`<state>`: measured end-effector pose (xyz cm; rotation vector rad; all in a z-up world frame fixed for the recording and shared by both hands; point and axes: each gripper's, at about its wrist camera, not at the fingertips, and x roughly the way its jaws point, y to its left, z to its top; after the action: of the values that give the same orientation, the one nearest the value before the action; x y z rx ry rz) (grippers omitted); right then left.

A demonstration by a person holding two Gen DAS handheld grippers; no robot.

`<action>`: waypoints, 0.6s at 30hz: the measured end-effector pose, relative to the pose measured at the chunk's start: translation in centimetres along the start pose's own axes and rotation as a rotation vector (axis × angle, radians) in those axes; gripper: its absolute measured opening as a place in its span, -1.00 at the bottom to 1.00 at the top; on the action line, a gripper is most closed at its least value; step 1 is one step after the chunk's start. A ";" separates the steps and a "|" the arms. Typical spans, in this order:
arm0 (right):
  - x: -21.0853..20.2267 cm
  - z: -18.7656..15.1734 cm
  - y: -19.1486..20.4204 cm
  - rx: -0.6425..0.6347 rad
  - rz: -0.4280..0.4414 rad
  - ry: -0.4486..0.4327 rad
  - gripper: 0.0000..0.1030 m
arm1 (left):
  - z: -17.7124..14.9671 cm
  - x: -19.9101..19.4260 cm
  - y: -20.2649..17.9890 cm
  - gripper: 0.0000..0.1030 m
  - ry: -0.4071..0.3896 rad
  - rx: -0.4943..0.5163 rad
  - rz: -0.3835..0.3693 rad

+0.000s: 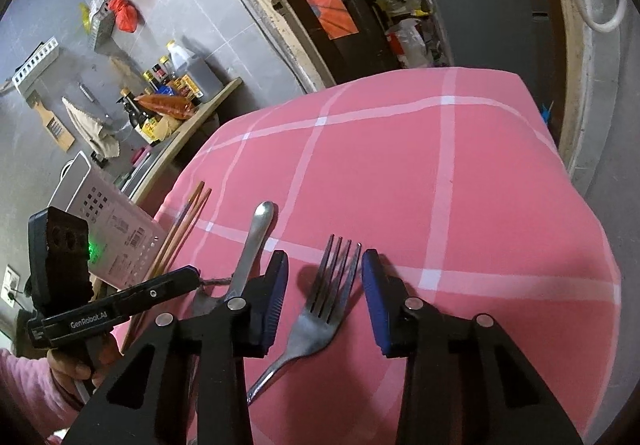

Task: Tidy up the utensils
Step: 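Grasp the steel fork with the right tool while the left grasps the steel knife, then lift the fork and knife and carry them toward the white caddy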

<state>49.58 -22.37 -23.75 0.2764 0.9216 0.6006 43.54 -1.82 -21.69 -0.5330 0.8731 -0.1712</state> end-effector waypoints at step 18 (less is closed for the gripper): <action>-0.4 -0.2 -1.4 0.050 0.050 -0.026 -0.93 | 0.0 -1.4 -1.4 -0.90 0.005 0.018 -0.074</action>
<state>49.71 -23.74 -24.22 0.3523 0.9073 0.6194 42.75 -2.49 -19.99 -0.5484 0.8568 -0.2476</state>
